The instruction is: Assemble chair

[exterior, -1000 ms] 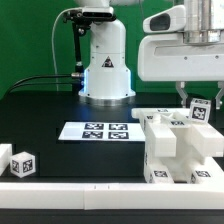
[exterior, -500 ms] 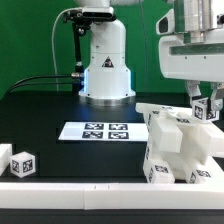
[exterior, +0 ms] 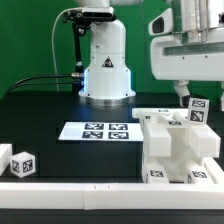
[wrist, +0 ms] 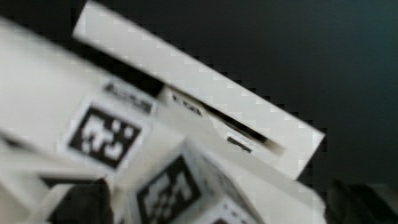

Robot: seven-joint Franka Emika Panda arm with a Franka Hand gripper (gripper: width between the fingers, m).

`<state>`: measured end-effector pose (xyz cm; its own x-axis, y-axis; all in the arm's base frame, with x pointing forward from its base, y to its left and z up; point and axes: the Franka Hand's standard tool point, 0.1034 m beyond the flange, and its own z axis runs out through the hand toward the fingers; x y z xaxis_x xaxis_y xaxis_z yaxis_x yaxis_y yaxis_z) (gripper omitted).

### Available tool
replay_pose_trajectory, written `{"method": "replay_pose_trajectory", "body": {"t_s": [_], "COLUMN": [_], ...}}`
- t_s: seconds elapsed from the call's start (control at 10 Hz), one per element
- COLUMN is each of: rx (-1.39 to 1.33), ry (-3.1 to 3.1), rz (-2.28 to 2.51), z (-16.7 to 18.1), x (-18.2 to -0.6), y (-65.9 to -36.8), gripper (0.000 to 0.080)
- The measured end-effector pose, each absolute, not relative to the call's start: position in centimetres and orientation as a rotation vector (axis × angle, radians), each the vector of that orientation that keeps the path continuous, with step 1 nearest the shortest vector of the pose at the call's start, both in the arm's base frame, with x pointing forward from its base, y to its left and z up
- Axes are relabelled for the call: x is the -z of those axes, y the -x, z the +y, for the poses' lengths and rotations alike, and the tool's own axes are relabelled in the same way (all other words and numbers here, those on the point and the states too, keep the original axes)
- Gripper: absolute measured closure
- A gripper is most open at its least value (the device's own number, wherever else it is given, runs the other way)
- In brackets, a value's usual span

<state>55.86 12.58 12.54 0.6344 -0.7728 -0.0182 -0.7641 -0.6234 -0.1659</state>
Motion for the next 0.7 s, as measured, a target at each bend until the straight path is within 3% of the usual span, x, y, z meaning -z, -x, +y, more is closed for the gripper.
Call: {"method": "replay_pose_trajectory", "body": {"t_s": [0.5, 0.7], "rx": [0.133, 0.120], "ry": [2.953, 2.949], "rz": [0.596, 0.636], "z": [12.48, 12.14], "x": [-12.37, -11.95], "y": [-55.99, -55.87], "gripper": [0.0150, 0.0150]}}
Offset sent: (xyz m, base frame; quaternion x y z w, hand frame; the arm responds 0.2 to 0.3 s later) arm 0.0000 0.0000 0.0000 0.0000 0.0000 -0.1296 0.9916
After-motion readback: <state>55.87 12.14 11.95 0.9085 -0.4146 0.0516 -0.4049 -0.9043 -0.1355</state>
